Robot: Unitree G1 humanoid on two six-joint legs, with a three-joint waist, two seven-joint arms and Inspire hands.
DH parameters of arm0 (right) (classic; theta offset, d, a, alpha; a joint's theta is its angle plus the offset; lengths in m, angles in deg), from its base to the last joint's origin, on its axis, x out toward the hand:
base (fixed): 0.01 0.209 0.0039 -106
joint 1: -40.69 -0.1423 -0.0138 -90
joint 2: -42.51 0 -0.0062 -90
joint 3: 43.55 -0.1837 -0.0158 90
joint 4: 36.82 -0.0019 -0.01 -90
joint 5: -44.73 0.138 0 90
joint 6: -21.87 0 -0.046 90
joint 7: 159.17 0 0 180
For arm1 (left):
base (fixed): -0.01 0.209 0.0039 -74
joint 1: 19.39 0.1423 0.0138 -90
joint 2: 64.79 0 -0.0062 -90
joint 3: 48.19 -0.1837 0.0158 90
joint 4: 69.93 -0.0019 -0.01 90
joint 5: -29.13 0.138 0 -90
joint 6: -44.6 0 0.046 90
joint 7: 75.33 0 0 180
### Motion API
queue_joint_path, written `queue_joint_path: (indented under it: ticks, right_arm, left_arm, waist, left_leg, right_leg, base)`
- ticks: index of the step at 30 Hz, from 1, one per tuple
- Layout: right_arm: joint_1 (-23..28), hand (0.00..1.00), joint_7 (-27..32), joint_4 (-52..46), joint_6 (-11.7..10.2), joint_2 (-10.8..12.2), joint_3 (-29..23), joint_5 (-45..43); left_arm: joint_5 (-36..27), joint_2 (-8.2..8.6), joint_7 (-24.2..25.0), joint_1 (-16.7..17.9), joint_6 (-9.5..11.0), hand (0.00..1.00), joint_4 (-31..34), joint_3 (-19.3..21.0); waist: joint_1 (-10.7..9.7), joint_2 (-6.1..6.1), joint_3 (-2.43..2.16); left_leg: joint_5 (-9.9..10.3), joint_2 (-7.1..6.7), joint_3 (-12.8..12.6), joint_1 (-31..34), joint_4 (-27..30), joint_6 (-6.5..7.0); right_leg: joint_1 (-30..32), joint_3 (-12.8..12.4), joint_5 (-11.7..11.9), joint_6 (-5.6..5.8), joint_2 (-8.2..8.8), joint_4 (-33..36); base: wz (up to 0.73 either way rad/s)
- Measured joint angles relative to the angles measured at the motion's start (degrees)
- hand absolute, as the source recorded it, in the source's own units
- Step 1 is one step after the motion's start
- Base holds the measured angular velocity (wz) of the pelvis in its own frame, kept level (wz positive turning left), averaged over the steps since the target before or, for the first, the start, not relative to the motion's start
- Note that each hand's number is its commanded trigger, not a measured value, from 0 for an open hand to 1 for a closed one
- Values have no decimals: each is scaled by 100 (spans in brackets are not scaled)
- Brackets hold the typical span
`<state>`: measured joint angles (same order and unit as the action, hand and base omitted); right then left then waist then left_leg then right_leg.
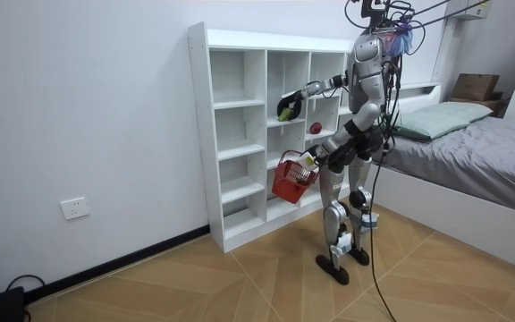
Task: Collect fruits from the closet
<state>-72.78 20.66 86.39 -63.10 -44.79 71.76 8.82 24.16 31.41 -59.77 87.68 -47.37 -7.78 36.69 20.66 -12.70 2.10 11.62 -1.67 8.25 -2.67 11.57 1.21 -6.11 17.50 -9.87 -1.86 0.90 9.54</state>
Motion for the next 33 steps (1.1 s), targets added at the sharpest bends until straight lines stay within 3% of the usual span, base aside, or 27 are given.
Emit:
queue_joint_path:
  ticks: [11, 20, 29, 33]
  right_arm:
    - [0, 100, 10, 5, -42, -5, -1, 10]
    - [4, 100, -4, -938, -138, -42, -176, -295]
    - [47, 100, -38, -1370, -257, -45, -321, -291]
    - [55, 100, -62, -1625, -337, -8, -319, -191]
  left_arm:
    - [6, -10, -38, 76, -18, 100, 25, -12]
    - [17, 95, -111, 152, -60, 100, 23, -33]
    - [70, 187, -141, 96, -54, 100, 31, -79]
    - [62, 208, -223, -19, -48, 100, 31, -259]
  waist:
    - [-94, 90, -39]
    - [-414, 334, -94]
    - [-544, 476, -82]
    - [-700, 520, -81]
  left_leg:
    - [0, -3, 13, 1, 2, 0]
    - [-1, -3, -13, -13, 10, 1]
    - [-8, 46, -167, -190, -38, 6]
    - [-8, 41, -211, -202, -74, 11]
  right_leg:
    - [-8, 11, -1, 1, 8, 2]
    - [-4, -22, -1, 1, 8, 2]
    - [-84, -219, -5, 8, 10, 8]
    - [-82, -309, -5, 8, 8, 10]
  base:
    - [0]
    - [0]
    - [-9]
    - [-6]
